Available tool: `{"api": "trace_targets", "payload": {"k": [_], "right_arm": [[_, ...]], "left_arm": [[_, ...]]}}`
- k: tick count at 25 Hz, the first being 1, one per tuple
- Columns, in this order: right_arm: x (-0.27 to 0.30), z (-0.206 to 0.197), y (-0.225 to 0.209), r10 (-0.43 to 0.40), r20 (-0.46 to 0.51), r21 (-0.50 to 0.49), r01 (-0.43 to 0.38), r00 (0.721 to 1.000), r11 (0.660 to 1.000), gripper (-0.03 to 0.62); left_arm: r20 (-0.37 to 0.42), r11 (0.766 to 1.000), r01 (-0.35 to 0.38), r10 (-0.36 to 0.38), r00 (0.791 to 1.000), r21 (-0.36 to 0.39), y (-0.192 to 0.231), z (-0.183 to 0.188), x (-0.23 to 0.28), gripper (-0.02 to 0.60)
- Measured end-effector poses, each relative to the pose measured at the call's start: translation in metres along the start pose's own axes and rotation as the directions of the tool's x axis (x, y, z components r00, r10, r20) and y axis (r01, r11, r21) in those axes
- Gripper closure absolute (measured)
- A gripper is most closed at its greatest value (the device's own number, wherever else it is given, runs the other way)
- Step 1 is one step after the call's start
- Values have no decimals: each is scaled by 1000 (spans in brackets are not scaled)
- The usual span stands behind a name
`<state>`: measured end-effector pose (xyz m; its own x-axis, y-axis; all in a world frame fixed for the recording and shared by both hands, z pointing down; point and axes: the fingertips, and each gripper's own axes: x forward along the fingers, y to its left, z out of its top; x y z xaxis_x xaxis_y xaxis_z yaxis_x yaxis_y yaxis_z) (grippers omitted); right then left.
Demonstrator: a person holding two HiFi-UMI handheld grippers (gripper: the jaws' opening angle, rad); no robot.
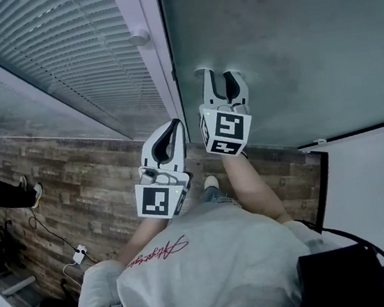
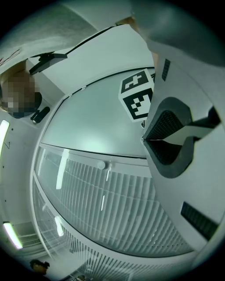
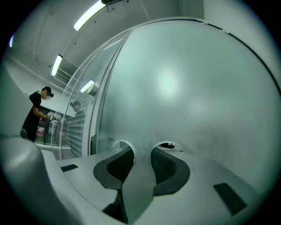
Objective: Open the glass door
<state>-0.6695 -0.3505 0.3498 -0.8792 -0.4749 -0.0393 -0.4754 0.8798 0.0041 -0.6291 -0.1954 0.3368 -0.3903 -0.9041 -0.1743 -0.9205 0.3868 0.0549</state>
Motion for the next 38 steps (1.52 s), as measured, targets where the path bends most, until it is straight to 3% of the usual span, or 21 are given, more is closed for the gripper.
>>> {"api": "trace_targets", "payload": {"k": [19,33,38], "right_arm": [[-52,0,7,23,18,21,-24,1000,1000,464],[-142,4,26,25,42,6,-25,999,1000,464],[-181,5,31,65,54,9,-66,996,998,464]], "left_arm": [[-8,1000,9,-9,1000,30,-17,5,-67,565],[-10,997,74,-74,997,0,-53,12,-155,565],[16,995,100,-100,995,-6,-64,18,-175,565]]}}
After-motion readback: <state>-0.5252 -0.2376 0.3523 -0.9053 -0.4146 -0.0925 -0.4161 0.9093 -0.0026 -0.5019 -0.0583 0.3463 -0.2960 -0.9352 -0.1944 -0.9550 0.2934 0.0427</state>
